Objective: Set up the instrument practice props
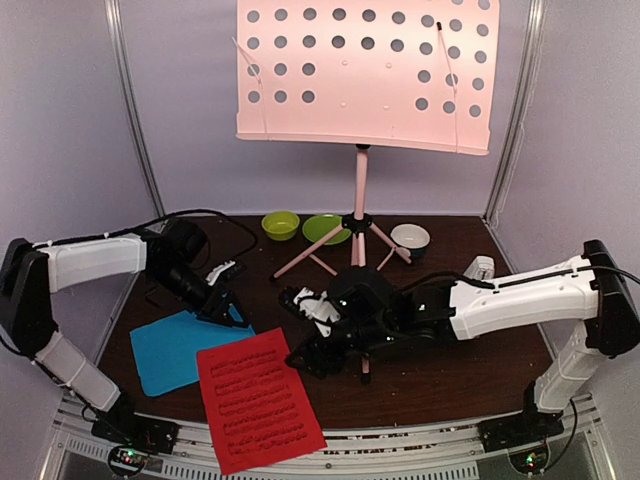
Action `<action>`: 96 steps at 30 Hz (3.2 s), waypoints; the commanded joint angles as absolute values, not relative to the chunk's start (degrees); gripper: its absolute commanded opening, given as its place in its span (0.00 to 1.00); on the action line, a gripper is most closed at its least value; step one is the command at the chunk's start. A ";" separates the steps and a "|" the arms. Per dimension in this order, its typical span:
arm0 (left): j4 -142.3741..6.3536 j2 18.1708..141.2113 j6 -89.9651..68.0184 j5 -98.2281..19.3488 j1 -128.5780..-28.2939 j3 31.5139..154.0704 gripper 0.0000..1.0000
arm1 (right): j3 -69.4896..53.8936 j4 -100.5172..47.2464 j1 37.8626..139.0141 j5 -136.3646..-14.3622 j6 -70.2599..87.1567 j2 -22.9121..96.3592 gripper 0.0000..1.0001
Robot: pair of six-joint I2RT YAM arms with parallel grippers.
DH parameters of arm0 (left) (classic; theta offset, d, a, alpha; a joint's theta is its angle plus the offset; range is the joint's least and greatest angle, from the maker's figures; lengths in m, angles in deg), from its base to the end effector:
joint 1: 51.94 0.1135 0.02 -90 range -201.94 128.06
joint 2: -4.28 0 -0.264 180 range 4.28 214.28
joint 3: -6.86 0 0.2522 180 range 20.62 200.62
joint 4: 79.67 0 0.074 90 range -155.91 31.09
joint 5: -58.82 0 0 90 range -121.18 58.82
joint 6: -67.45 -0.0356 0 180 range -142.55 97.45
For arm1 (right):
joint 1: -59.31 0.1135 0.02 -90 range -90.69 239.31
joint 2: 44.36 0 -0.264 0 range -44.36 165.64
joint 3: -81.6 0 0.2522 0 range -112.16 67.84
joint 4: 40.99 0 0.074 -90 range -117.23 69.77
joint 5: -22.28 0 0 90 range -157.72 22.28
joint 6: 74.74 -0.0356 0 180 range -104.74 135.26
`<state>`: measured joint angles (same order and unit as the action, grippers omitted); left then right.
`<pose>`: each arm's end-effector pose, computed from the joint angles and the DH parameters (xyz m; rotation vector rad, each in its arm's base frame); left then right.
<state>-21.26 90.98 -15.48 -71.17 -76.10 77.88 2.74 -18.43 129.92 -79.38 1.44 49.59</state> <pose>0.2419 -0.1336 0.2115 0.5692 2.8086 -1.1106 0.1153 0.3494 0.2447 -1.2544 2.0657 0.9797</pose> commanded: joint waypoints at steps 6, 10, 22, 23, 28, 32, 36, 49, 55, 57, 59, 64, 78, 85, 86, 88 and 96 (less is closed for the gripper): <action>-17.54 105.67 -26.89 -77.57 -76.27 91.44 0.70 | 0.81 -21.50 133.84 -78.74 4.25 57.66 0.36; -16.98 109.42 -28.16 -77.07 -76.66 93.59 0.70 | -1.24 -21.01 133.99 -77.74 4.52 61.79 0.33; -12.82 118.44 -32.65 -76.20 -77.74 100.40 0.70 | -4.82 -15.32 133.76 -76.35 4.44 69.77 0.23; -12.82 119.01 -32.70 -76.26 -77.72 100.77 0.70 | -4.63 -15.15 133.83 -76.29 4.37 69.99 0.22; -12.33 121.96 -33.56 -75.57 -77.96 102.17 0.71 | -4.25 -13.69 133.70 -76.35 4.12 71.24 0.21; -11.95 124.22 -34.15 -75.49 -78.64 102.23 0.71 | -4.15 -13.34 133.64 -76.51 3.65 71.95 0.21; -11.94 125.79 -34.22 -75.12 -79.79 101.97 0.70 | -3.84 -13.55 133.33 -76.51 2.82 72.10 0.20; -10.89 124.47 -36.40 -78.43 -81.47 101.76 0.32 | -3.32 -14.42 132.40 -76.22 1.25 72.12 0.20; -13.22 118.89 -36.32 -76.99 -81.47 100.05 0.00 | -2.90 -14.87 132.05 -75.10 0.90 70.01 0.22; -13.93 115.86 -36.08 -75.89 -81.40 99.34 0.00 | -2.06 -15.84 131.78 -73.81 0.54 66.88 0.25; -14.39 112.31 -35.81 -75.05 -81.47 98.55 0.00 | -0.30 -17.58 131.29 -72.52 -0.29 62.37 0.32; -17.23 101.55 -34.77 -72.65 -82.95 95.37 0.00 | 4.76 -21.80 130.41 -71.75 -1.29 50.46 0.57; -15.53 87.04 -31.57 -64.45 -96.52 100.20 0.00 | 11.51 -20.84 128.48 -68.76 -3.46 36.42 0.88; -15.46 86.52 -29.96 -62.07 -102.00 104.03 0.00 | 10.89 -21.92 128.29 -72.23 -1.21 37.69 0.80; -15.46 86.61 -29.80 -61.96 -102.66 104.29 0.00 | 10.89 -22.45 128.25 -72.67 -1.10 37.79 0.77; -15.54 86.80 -29.47 -61.84 -103.50 104.87 0.00 | 11.05 -23.60 128.25 -73.25 -1.04 37.95 0.71; -15.54 87.03 -28.92 -61.46 -105.19 108.07 0.00 | 9.08 -22.87 128.22 -75.48 1.04 39.58 0.46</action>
<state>-14.75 87.33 -29.65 -62.14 -104.73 105.18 11.11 -22.32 128.39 -73.53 -0.75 38.58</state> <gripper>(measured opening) 0.010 0.496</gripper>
